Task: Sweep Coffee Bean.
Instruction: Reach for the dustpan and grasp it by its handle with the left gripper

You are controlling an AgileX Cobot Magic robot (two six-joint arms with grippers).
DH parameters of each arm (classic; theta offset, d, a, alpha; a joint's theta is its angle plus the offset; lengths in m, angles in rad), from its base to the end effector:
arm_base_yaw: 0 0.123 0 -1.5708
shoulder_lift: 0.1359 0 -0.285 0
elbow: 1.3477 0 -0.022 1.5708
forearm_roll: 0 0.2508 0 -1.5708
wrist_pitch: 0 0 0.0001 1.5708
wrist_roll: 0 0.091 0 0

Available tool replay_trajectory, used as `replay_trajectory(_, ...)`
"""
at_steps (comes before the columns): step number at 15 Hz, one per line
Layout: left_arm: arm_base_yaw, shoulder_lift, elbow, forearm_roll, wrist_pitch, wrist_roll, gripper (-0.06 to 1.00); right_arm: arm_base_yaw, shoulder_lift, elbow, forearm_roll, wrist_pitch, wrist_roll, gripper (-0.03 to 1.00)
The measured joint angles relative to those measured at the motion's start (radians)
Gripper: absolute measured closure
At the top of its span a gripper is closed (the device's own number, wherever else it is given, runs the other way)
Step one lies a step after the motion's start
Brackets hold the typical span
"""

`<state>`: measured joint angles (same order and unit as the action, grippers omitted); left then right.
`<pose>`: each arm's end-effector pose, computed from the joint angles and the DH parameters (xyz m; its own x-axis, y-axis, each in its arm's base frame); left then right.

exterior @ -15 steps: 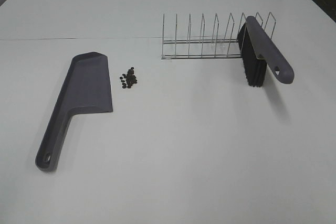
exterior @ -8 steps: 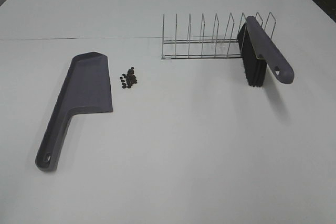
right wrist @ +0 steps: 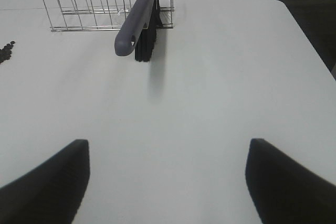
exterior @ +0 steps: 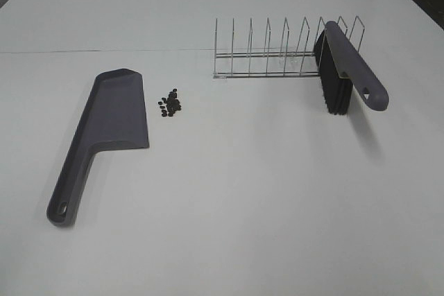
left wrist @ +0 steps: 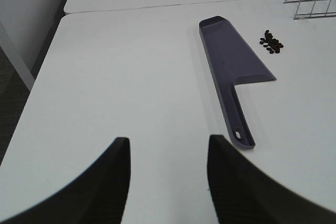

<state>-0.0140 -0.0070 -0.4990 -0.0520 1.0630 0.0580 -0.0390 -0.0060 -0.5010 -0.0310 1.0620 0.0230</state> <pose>-0.0060 -0.0041 0.2769 -0.4501 0.0390 -0.8921 0.0692 0.9976 0.0086 -0.0060 -0.0022 0.2775 -0.4499 0.0254 -0.8927 0.0667 0.9978 -0.0052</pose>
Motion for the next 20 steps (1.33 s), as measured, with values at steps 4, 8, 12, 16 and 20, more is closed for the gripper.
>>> replay_trajectory(4,0.0,0.0,0.0,0.0,0.0,0.0,0.51,0.0,0.0,0.0,0.0,0.0,0.0,0.2)
replay_trajectory(8,0.0,0.0,0.0,0.0,0.0,0.0,0.51,0.0,0.0,0.0,0.0,0.0,0.0,0.2)
replay_trajectory(12,0.0,0.0,0.0,0.0,0.0,0.0,0.51,0.0,0.0,0.0,0.0,0.0,0.0,0.2)
replay_trajectory(16,0.0,0.0,0.0,0.0,0.0,0.0,0.51,0.0,0.0,0.0,0.0,0.0,0.0,0.2)
replay_trajectory(20,0.0,0.0,0.0,0.0,0.0,0.0,0.51,0.0,0.0,0.0,0.0,0.0,0.0,0.2)
